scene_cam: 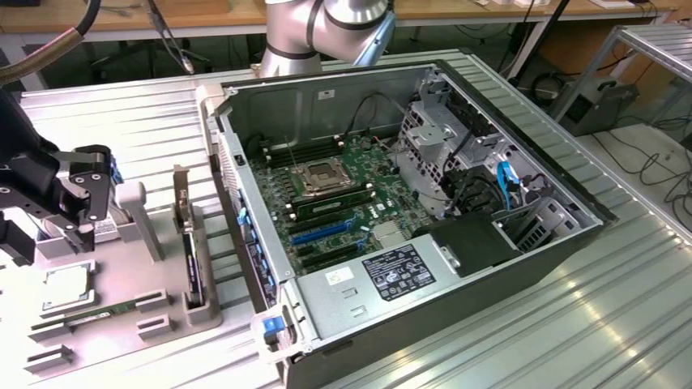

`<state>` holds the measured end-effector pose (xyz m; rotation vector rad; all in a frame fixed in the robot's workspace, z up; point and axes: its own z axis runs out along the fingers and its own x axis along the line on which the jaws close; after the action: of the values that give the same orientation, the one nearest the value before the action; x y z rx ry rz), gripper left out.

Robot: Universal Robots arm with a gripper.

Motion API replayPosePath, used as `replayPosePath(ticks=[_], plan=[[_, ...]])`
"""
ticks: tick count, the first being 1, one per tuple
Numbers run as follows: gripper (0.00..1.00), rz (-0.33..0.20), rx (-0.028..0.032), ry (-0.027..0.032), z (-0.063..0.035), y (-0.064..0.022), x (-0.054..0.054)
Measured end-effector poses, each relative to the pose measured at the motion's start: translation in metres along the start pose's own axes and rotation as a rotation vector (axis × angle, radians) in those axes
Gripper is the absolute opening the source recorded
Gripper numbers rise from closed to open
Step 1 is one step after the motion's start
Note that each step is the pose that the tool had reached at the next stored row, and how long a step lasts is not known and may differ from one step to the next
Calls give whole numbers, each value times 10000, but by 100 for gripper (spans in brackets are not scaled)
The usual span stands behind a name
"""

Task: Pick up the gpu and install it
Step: 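Pick up the gpu and move the gpu toward the slot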

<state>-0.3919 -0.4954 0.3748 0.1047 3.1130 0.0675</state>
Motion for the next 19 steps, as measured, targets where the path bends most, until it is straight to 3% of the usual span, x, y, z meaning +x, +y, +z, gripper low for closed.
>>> replayPosePath(ticks=[5,19], plan=[[48,-1,27,-1,14,12,-16],[48,-25,246,-14,73,83,-90]])
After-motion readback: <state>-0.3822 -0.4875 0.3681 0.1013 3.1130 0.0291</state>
